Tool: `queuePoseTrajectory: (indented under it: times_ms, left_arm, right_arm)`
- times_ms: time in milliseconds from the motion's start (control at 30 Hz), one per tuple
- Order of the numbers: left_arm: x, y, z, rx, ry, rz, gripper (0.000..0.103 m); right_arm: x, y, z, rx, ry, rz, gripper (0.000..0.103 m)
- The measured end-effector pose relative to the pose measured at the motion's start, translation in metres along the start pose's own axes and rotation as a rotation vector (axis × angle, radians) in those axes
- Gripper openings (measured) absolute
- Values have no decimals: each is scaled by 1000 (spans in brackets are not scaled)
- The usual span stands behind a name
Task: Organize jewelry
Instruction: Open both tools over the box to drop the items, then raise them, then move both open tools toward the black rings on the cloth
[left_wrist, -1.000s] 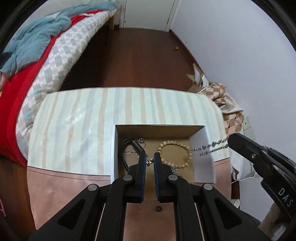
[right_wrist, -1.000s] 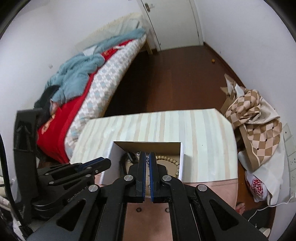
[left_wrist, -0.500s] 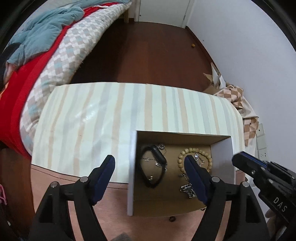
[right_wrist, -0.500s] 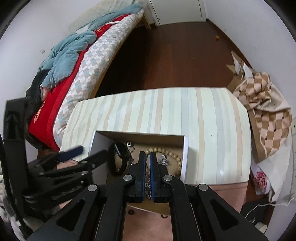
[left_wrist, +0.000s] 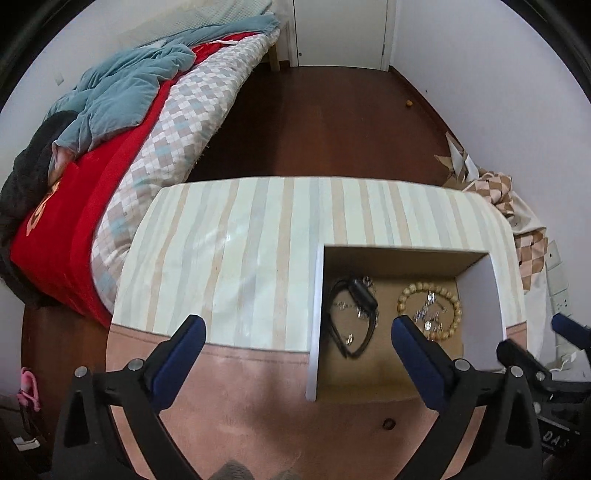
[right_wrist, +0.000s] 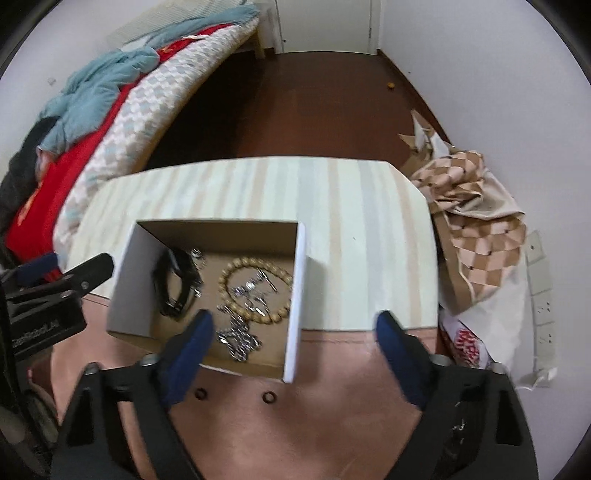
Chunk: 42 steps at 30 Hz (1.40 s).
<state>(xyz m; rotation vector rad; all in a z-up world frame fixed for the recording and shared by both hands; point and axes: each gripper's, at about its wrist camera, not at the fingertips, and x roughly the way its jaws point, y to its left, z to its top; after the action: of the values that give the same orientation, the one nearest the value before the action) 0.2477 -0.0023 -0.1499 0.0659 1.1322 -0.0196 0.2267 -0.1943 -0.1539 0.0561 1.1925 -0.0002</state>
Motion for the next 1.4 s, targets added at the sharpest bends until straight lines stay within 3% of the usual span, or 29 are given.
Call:
queuePoseTrajectory:
  times_ms: [233, 667, 1067, 1400]
  left_arm:
    - [-11, -2, -19, -9, -10, 6, 103]
    - [-74, -2, -36, -18, -142, 14, 102]
    - [-138, -2, -57, -21, -256, -10, 102]
    - [-167, 0, -77, -27, -289, -23, 102]
  right_arm:
    - [-12, 0, -14, 4, -42, -80, 99]
    - [-66, 2, -39, 18, -148, -110, 99]
    - [-147, 6, -59, 20, -302, -141, 99]
    - [-189, 11, -78, 22, -372, -138, 99]
